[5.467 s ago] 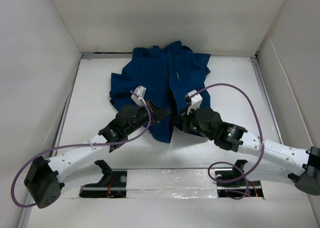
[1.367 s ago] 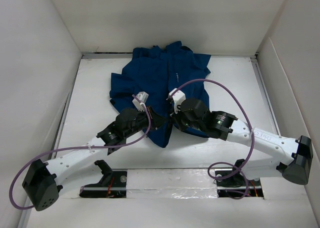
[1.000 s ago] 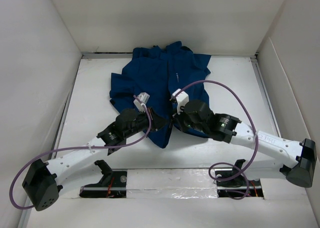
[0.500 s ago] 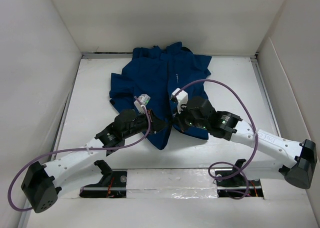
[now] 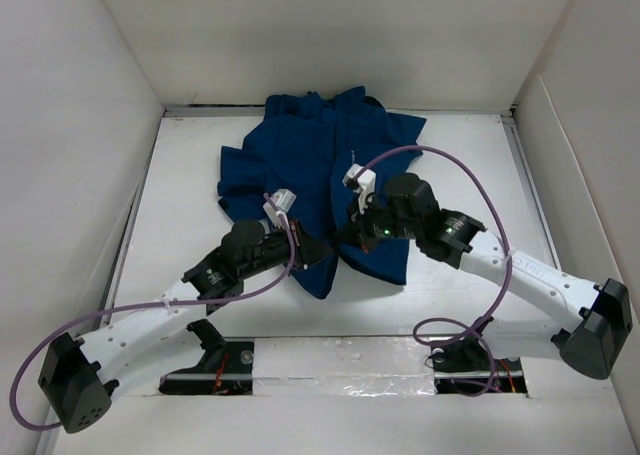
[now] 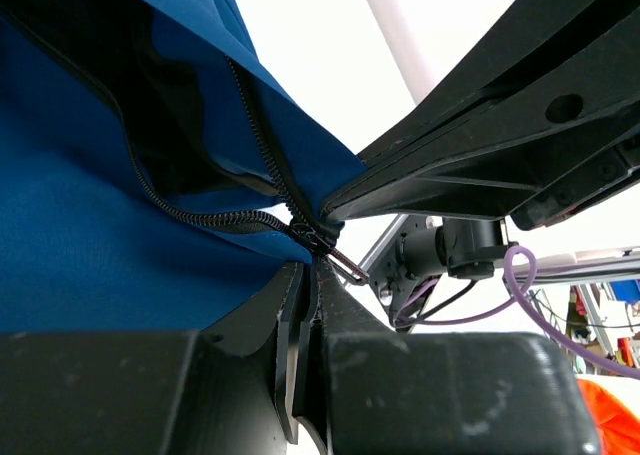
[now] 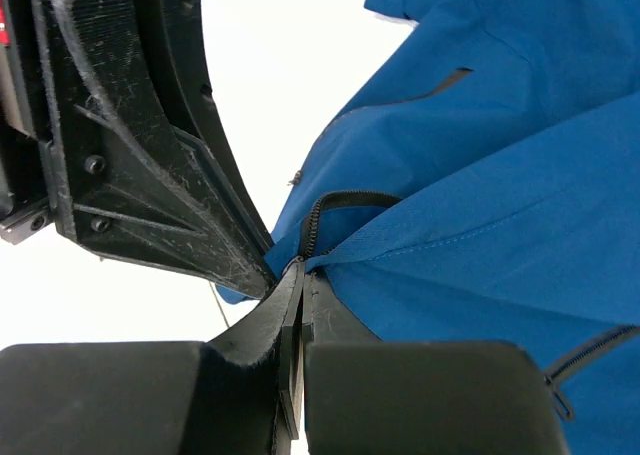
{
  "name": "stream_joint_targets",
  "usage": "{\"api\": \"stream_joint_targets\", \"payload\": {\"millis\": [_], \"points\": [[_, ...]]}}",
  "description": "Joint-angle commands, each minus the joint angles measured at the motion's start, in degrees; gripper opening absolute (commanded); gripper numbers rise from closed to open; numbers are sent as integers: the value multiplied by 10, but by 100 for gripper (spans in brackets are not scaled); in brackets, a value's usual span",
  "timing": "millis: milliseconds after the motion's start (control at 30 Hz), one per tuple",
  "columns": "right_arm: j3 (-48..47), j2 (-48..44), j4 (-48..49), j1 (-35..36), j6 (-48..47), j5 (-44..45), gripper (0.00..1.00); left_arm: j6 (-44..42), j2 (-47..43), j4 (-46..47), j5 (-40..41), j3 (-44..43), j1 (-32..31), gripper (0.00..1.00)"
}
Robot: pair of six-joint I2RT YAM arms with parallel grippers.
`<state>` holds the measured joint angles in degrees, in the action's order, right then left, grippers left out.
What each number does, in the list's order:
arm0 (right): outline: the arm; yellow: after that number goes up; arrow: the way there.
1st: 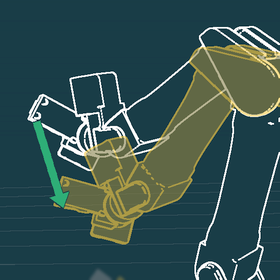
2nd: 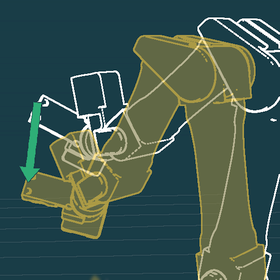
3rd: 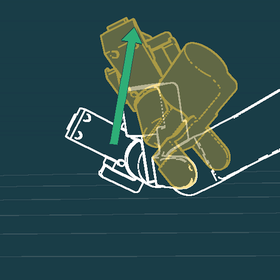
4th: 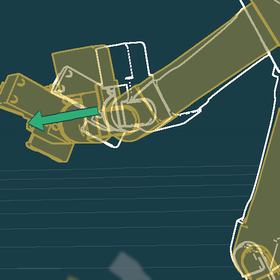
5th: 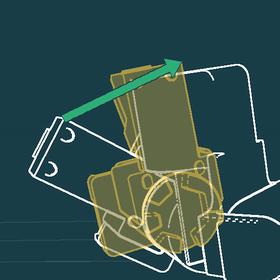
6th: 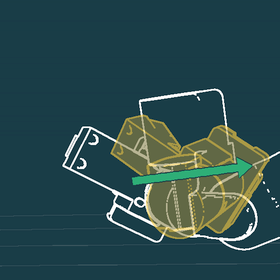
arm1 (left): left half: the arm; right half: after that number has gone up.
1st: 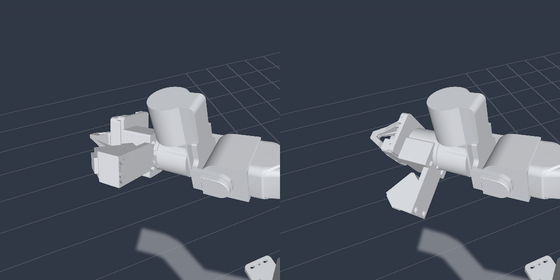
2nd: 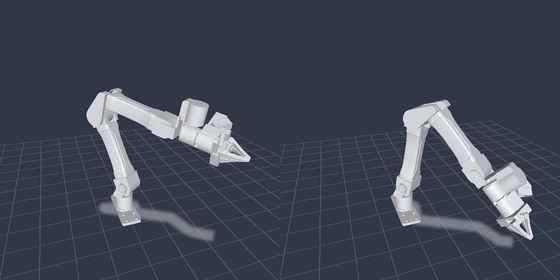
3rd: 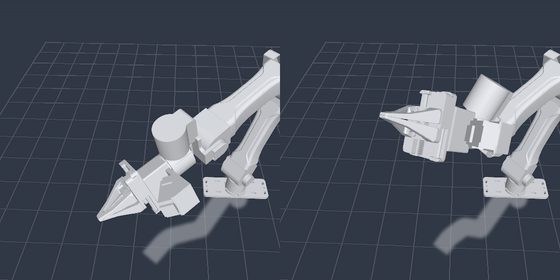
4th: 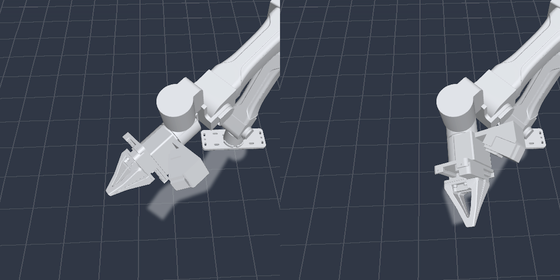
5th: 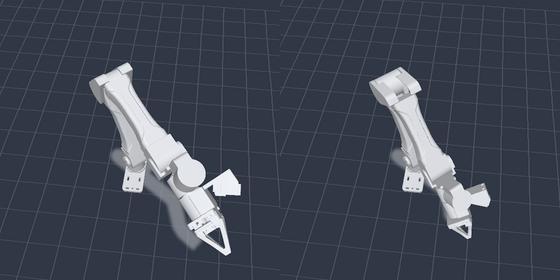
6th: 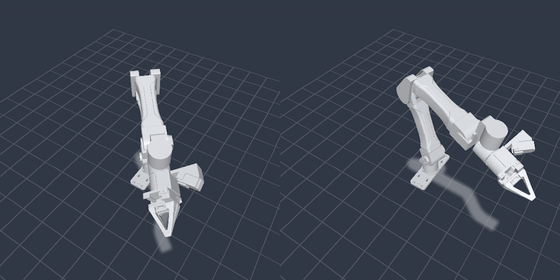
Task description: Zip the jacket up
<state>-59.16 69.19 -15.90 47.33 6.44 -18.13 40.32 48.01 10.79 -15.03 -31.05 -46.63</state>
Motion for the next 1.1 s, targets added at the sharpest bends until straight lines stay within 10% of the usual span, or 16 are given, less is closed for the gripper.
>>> {"api": "stream_joint_targets", "payload": {"millis": [0,1067], "points": [[-4,-6,124,-9,-5,-34,0,3,-21,-6,-67,5,-7,0],[134,-46,273,-51,146,-35,0,35,-42,18,-74,33,-7,0]]}}
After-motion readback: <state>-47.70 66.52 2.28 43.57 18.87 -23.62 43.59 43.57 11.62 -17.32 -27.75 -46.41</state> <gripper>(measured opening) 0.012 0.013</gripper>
